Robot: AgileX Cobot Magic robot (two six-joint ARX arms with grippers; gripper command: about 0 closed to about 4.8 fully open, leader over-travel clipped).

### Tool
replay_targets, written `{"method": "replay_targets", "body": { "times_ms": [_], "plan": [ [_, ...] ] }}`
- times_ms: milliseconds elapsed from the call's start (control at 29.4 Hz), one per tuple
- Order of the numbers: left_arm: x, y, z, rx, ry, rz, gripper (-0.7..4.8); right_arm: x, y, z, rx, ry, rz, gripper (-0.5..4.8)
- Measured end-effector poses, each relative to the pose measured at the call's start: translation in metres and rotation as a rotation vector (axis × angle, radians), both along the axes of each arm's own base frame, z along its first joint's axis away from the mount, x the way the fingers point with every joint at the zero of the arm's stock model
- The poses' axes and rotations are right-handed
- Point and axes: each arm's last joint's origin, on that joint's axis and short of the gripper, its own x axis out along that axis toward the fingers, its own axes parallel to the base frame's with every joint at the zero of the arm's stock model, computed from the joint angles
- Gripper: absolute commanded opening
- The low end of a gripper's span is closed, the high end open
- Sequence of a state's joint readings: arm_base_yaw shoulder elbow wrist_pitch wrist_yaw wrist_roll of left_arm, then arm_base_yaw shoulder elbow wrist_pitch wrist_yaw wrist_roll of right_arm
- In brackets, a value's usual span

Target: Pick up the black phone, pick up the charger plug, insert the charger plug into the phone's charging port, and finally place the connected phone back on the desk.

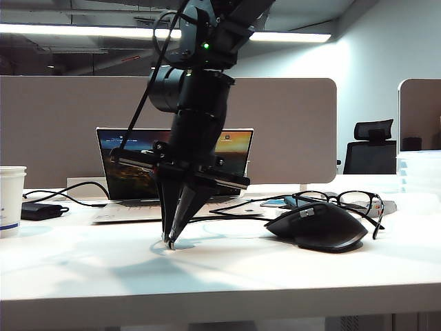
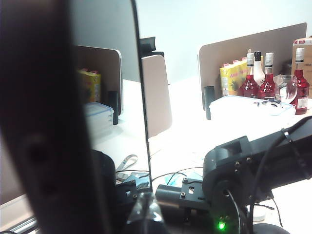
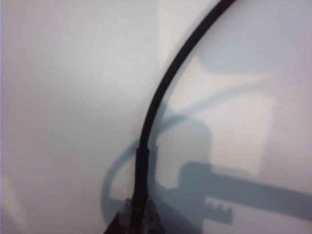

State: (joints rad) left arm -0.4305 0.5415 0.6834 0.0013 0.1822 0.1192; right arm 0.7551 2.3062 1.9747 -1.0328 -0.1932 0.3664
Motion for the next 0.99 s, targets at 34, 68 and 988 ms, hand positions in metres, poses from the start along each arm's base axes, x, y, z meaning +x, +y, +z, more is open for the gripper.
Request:
{"method": "replay_targets", "body": {
  "times_ms": [34,68,988],
  "plan": [
    [0.000,0.000,0.000,0.000,0.000,0.000,-0.06,-0.001,-0.003,0.001,0.001,0.019,0.012,-0.07],
    [0.000,0.000,0.000,0.000,0.000,0.000,-0.06,-0.001,-0.005,0.002,0.001,0.034,0.019,-0.07],
    [0.000,0.000,0.000,0.000,0.000,0.000,-0.06,0.014,-0.040,0.049,0.331,0.123,0.124,0.97]
  ]
}}
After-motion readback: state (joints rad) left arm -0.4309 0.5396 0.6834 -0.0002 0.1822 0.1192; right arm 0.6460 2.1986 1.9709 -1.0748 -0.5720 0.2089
